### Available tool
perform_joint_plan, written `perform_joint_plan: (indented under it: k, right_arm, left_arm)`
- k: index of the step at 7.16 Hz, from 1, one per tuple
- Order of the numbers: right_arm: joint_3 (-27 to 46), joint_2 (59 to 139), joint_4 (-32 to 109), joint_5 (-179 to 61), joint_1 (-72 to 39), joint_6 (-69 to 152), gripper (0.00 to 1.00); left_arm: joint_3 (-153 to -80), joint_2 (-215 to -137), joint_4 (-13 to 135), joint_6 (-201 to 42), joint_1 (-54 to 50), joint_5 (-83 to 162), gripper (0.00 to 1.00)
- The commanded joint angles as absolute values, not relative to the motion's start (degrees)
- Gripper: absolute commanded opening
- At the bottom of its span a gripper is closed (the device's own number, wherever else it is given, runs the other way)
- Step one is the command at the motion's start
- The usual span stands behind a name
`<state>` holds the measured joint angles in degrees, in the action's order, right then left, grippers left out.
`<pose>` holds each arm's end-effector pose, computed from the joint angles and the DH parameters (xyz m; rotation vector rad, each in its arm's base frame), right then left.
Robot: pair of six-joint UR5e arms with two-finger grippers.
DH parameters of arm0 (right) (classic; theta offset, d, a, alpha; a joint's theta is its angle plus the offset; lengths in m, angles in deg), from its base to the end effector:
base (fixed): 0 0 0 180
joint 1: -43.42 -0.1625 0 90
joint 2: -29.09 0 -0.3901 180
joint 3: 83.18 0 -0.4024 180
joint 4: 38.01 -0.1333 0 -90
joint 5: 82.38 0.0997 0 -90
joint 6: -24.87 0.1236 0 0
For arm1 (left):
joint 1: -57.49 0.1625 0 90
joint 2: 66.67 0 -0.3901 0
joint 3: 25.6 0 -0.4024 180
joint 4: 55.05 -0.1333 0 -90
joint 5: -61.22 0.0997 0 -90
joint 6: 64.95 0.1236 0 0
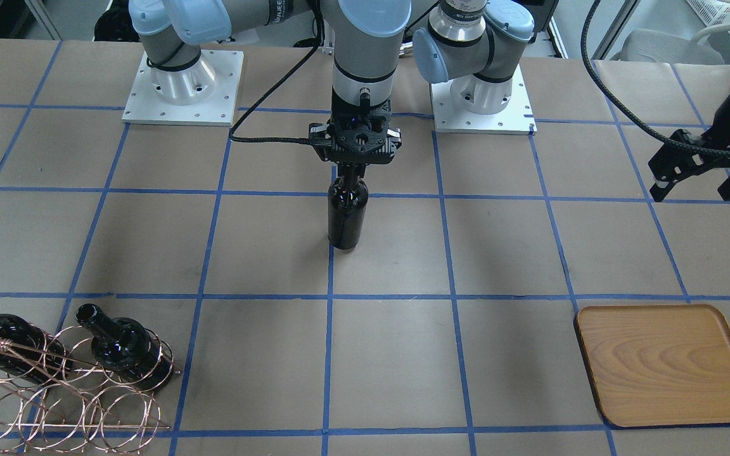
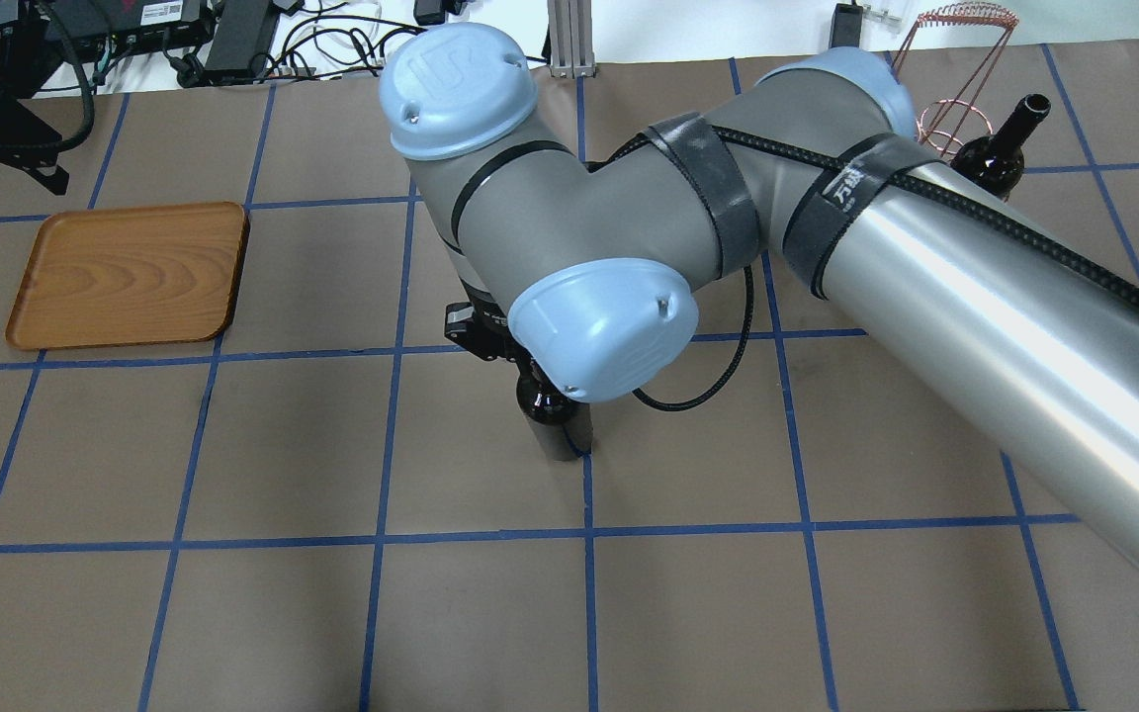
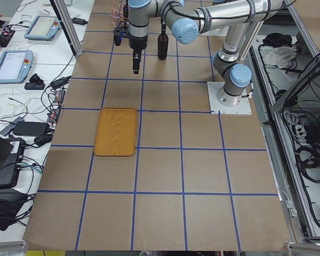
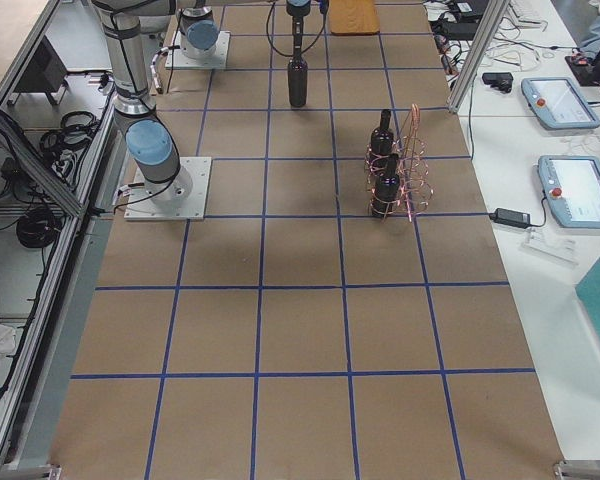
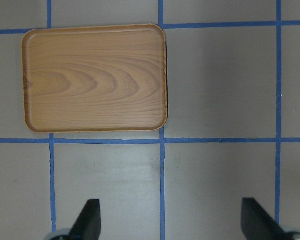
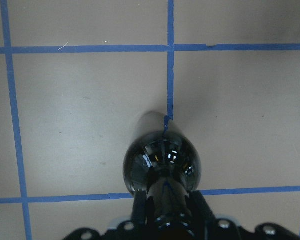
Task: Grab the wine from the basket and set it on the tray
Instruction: 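Stand the bottle upright on the table and open the right gripper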
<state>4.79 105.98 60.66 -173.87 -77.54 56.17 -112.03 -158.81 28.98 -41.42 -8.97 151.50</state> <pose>0.4088 -0.4286 0.3375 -0.0083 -3.0974 -0.0349 0.0907 -0.5404 0.4526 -0.0008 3.0803 -0.1796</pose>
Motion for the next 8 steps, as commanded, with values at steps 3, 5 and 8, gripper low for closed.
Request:
perform_joint_plan:
  k: [3, 5, 8]
  right_arm:
    - [4.79, 105.99, 61.84, -174.4, -77.61, 55.98, 1.0]
    - [4.1, 106.34, 61.75, -174.58, -77.43, 55.55, 1.0]
    - [3.83, 111.33, 60.27, -175.19, -67.64, 46.95, 1.0]
  left_arm:
    - [-112.26, -158.87, 28.98, -41.92, -9.57, 151.48, 1.0]
    - [-112.52, -158.26, 29.33, -43.83, -10.62, 151.83, 1.0]
    - [-113.4, -158.87, 30.21, -46.13, -19.83, 151.48, 1.0]
